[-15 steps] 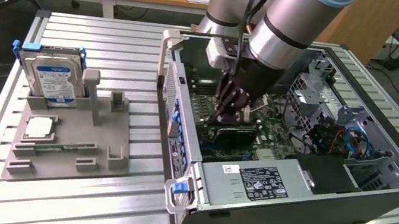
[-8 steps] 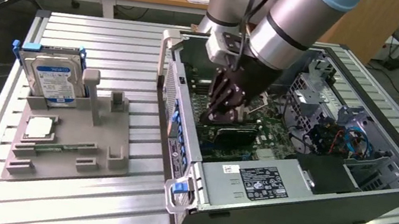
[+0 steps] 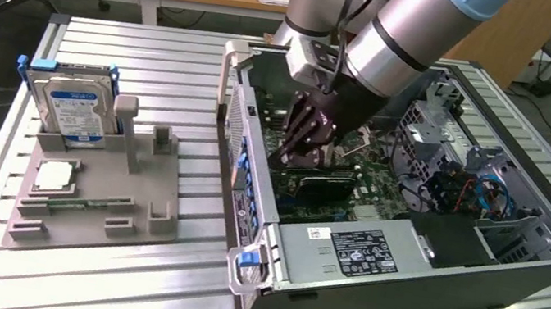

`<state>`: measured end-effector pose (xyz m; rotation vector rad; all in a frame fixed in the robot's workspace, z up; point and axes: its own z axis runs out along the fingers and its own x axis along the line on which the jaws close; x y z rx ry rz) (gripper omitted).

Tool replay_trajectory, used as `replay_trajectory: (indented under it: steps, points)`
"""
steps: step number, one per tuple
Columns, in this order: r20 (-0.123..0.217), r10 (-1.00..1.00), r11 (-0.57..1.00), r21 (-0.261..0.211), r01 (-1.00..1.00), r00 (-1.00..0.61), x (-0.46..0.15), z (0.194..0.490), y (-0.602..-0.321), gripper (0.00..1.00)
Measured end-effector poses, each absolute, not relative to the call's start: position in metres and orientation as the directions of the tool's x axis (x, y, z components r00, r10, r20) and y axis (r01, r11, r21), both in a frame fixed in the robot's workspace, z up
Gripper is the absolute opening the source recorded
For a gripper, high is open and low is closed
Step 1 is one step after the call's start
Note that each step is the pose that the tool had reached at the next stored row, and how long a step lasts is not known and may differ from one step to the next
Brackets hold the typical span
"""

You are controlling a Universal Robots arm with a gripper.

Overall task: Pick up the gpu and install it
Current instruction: 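Press down on the gpu until it lock into place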

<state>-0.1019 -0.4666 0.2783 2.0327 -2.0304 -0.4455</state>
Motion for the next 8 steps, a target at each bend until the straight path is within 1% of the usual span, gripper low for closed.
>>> replay_trajectory:
  steps: [8]
  points:
    - [-0.05,-0.999,-0.011,0.373,-0.928,-0.009,-0.1039,0.2765,-0.4578,0.1]
